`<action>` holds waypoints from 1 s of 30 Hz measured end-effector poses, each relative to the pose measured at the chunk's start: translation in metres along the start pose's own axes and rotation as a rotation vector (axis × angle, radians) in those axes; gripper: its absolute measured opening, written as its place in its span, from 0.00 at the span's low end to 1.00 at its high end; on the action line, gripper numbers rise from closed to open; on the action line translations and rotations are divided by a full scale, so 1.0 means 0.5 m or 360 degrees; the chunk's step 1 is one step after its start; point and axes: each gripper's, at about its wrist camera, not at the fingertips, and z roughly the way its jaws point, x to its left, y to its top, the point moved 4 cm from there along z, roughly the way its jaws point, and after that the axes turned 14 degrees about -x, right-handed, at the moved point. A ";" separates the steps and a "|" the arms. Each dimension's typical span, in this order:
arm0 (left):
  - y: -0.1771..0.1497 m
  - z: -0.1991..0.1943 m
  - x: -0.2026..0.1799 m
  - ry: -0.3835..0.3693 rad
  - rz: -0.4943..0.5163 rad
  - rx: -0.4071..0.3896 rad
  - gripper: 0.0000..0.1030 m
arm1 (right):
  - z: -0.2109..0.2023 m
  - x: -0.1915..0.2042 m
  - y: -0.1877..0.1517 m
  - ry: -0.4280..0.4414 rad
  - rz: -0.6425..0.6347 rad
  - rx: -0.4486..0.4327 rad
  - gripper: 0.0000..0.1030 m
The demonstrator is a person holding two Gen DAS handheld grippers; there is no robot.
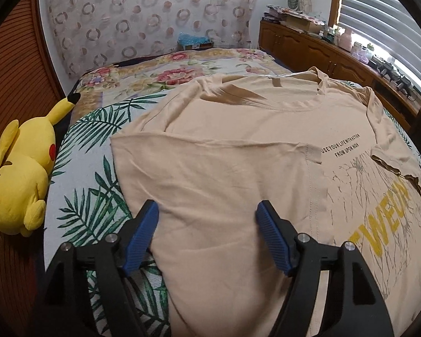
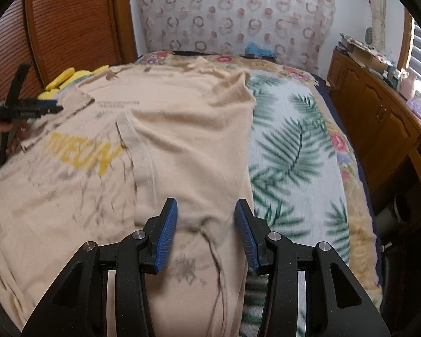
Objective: Fold small clothes
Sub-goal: 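Smooth the folded shirt edge with the right gripper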
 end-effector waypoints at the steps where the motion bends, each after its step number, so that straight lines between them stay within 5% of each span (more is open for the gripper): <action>1: 0.000 0.000 0.000 0.0000 -0.0001 -0.0001 0.70 | -0.001 0.002 0.015 0.0006 -0.0021 -0.0019 0.44; 5: 0.001 0.001 0.002 0.0005 0.0003 0.0000 0.71 | 0.028 0.001 0.078 0.0023 -0.0081 -0.0052 0.60; 18: 0.001 0.002 0.003 0.0003 0.0002 0.0002 0.73 | 0.234 -0.089 0.151 -0.0017 -0.0013 0.0078 0.60; 30: 0.003 0.005 0.015 0.0049 -0.0017 0.0002 0.73 | 0.298 -0.098 0.175 0.0029 -0.0013 0.0075 0.65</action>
